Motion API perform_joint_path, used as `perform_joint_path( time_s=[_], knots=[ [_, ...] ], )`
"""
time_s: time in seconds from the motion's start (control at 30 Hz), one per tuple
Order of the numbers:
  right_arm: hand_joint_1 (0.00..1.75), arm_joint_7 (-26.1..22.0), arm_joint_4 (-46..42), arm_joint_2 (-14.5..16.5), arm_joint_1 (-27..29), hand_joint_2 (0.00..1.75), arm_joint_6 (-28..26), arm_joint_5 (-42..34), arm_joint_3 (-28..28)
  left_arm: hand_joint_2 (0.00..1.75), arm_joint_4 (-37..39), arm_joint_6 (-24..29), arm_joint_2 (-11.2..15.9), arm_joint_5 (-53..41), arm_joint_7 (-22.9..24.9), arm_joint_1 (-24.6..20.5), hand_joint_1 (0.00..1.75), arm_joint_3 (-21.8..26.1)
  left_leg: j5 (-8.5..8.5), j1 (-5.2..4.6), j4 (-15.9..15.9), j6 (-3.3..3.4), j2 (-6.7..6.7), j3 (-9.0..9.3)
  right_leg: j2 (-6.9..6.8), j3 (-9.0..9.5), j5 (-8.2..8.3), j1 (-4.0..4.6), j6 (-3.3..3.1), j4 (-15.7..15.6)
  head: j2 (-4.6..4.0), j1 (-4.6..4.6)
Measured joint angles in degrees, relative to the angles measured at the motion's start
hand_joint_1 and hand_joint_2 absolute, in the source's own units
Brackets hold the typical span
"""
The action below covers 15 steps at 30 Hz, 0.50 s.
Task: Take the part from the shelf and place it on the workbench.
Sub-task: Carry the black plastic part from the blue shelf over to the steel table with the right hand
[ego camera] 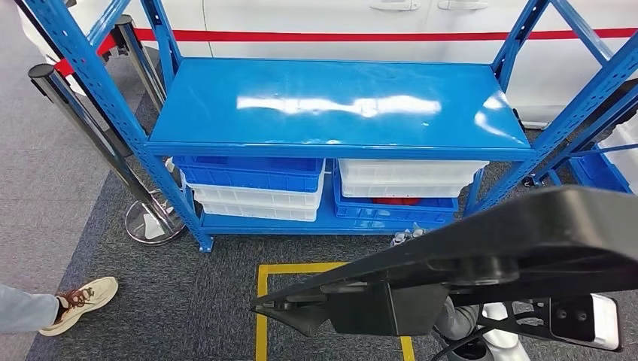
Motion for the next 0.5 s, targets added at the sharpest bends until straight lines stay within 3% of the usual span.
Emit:
perform_joint_path(
  time_s=[0.07,0.13,0.2,0.23,0.3,0.37,0.4,0.43,0.47,0.5],
  knots=[
    [1.75,-0.02,-0.46,0.01,-0.01,1.75,0.25,0.32,-0.37,1.75,-0.04,-0.03,0.0,-0.13,-0.03,-0.01,0.0,0.02,0.89,-0.06,-0.05,-0.59,-0.1,-0.66,0.13,6.07,0.64,0.29,-0.62,-8.92,0.0,-0.04],
    [1.75,-0.05,-0.73,0.01,-0.05,1.75,0.57,0.58,-0.62,1.75,-0.1,-0.08,0.01,-0.19,-0.13,-0.03,0.0,0.06,1.88,0.0,-0.38,-1.36,-0.15,-0.82,0.28,8.28,-0.06,0.77,-1.45,-13.04,0.0,0.03],
    [1.75,-0.05,-0.72,0.24,-0.08,1.75,1.4,1.46,-0.89,1.75,-0.13,-0.19,0.03,-0.22,-0.36,0.03,0.0,0.22,2.58,0.11,-0.76,-2.13,-0.17,-0.87,0.12,7.68,0.87,0.86,-2.45,-13.45,0.0,0.14],
    [1.75,-0.04,-0.71,0.55,-0.09,1.75,1.93,2.03,-1.1,1.75,-0.15,-0.26,0.07,-0.26,-0.5,0.09,0.0,0.34,1.83,0.11,-0.3,-2.38,-0.18,-1.21,-0.01,7.28,1.48,0.79,-3.0,-13.67,0.0,0.14],
    [1.75,-0.03,-0.68,1.46,-0.08,1.75,2.73,2.98,-1.54,1.75,-0.2,-0.43,0.14,-0.36,-0.78,0.19,0.0,0.56,-2.71,0.13,3.74,-2.53,-0.19,-2.54,-0.27,6.14,2.81,0.66,-4.0,-13.99,0.0,0.03],
    [1.75,-0.03,-0.57,2.26,-0.03,1.75,2.91,3.59,-1.8,1.75,-0.22,-0.61,0.17,-0.42,-1.02,0.3,0.0,0.66,-8.02,0.09,11.07,-2.5,-0.21,-4.29,-0.28,4.55,3.92,1.04,-4.5,-13.76,0.0,-0.05],
    [1.75,-0.03,-0.47,2.49,0.01,1.75,2.97,3.78,-1.93,1.75,-0.23,-0.68,0.19,-0.43,-1.11,0.36,0.0,0.73,-9.12,0.06,14.24,-2.45,-0.2,-4.7,-0.31,3.66,4.46,1.26,-4.58,-13.55,0.0,-0.04],
    [1.75,-0.02,-0.34,2.63,0.05,1.75,3.1,3.85,-2.1,1.75,-0.24,-0.77,0.2,-0.44,-1.2,0.42,0.0,0.82,-8.86,0.01,15.94,-2.34,-0.2,-4.44,-0.34,2.74,4.95,1.46,-4.63,-13.28,0.0,-0.04],
    [1.75,-0.02,-0.24,2.68,0.12,1.75,3.37,3.82,-2.34,1.75,-0.26,-0.81,0.23,-0.44,-1.28,0.49,0.0,0.9,-7.51,-0.08,15.74,-2.15,-0.2,-3.26,-0.36,1.81,5.39,1.62,-4.63,-12.93,0.0,-0.04],
    [1.75,-0.01,-0.15,2.68,0.23,1.75,3.72,3.78,-2.69,1.75,-0.28,-0.86,0.26,-0.44,-1.37,0.56,0.0,0.98,-5.84,-0.21,13.51,-1.85,-0.2,-1.09,-0.37,0.92,5.78,1.72,-4.58,-12.52,0.0,-0.05]
  ],
)
